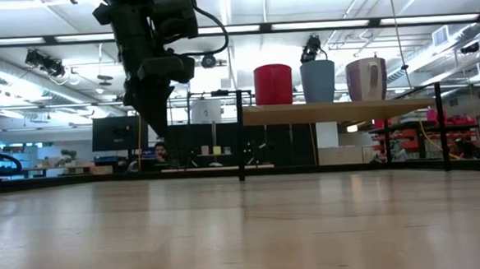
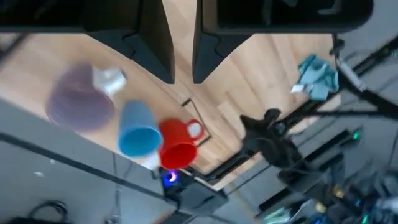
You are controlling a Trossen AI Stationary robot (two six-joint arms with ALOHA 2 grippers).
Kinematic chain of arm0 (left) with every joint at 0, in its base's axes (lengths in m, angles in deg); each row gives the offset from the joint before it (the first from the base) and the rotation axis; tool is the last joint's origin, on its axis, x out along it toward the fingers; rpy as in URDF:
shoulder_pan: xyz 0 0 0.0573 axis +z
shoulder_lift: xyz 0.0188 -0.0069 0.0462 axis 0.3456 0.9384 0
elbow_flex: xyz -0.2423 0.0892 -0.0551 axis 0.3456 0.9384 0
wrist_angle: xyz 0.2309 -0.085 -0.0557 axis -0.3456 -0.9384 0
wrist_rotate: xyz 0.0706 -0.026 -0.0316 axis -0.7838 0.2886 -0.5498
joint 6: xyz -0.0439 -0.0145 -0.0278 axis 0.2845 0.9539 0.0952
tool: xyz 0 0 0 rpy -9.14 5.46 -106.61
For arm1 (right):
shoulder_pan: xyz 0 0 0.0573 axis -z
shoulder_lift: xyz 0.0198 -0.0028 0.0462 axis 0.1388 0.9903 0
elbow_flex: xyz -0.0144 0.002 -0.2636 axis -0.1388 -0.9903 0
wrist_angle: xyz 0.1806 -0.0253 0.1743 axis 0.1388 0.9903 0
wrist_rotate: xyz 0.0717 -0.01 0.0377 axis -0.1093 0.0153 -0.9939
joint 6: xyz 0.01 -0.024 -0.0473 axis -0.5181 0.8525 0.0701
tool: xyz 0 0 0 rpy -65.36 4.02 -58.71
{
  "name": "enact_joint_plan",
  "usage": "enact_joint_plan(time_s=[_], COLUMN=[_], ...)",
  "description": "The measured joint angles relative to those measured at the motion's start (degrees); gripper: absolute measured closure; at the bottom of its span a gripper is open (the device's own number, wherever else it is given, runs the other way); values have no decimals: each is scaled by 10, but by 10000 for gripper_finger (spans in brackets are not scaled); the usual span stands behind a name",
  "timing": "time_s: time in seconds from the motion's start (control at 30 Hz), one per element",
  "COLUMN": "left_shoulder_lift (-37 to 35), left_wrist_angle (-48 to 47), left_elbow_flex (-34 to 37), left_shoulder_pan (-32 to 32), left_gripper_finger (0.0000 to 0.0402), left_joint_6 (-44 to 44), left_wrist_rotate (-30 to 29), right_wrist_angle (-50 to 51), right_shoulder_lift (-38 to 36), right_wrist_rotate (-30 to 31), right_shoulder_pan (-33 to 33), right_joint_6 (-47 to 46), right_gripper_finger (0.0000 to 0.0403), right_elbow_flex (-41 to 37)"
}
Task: Stack small to large cups/mugs on shelf
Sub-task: Return to Home Position
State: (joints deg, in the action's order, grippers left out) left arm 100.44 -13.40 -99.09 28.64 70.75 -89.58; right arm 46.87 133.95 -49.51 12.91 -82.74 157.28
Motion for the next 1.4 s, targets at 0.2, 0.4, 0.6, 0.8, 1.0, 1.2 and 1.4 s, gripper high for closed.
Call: enact_joint_plan(time_s=[0.2,0.4,0.6,0.8,1.0,1.2,1.4], left_shoulder_lift=[0,0,0,-64,-207,-366,-486], left_wrist_angle=[0,-2,32,140,204,351,400], left_elbow_flex=[0,0,0,0,4,150,267], left_shoulder_pan=[-1,0,0,-22,-36,-36,-36], left_gripper_finger=[381,379,374,370,378,371,366], left_joint_6=[0,-34,-77,-149,-182,-179,-146], left_wrist_rotate=[0,-15,-20,-16,-17,-17,-17], right_wrist_angle=[-1,-137,-530,-669,-868,-981,-968], right_shoulder_lift=[-128,-287,-389,-396,-396,-396,-396], right_wrist_rotate=[41,-24,-338,-377,-390,-382,-333], right_shoulder_pan=[2,6,6,6,-37,-126,-186], right_joint_6=[-68,-58,-26,-18,-35,-25,18], right_gripper_finger=[338,338,338,338,338,338,338], right_elbow_flex=[-124,-343,-562,-698,-824,-888,-889])
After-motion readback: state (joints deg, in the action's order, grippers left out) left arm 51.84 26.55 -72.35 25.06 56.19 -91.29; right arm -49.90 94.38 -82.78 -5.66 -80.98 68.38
